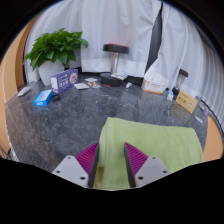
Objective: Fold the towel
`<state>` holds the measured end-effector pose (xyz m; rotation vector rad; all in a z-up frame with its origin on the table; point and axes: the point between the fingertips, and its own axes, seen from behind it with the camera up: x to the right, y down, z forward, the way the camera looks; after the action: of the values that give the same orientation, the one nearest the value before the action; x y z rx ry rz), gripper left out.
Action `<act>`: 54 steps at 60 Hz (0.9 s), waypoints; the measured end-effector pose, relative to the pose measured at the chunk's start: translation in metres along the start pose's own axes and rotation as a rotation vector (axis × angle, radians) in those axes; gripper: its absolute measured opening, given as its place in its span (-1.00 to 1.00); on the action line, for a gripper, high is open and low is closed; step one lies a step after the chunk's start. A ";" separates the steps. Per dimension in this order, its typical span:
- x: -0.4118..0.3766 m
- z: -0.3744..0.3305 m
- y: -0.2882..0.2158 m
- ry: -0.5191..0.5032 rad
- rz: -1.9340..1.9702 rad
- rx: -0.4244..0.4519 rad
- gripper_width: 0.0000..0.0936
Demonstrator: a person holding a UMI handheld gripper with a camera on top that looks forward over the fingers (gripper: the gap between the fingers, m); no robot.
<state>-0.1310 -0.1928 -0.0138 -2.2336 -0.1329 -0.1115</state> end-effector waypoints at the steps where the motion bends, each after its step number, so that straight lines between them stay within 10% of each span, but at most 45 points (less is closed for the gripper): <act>1: -0.001 0.001 0.000 -0.004 -0.005 0.003 -0.06; 7: 0.009 0.006 -0.005 0.007 -0.034 0.043 -0.78; 16: -0.001 0.001 -0.007 -0.028 -0.005 0.038 -0.87; 30: -0.046 -0.103 -0.113 -0.345 0.304 0.125 -0.88; 40: 0.018 -0.091 -0.121 -0.266 0.368 0.147 -0.88; 47: 0.077 -0.048 -0.065 -0.132 0.336 0.050 -0.74; 54: 0.136 -0.036 -0.025 -0.010 0.299 -0.027 0.03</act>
<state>-0.0014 -0.1981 0.0457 -2.2542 0.1988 0.0609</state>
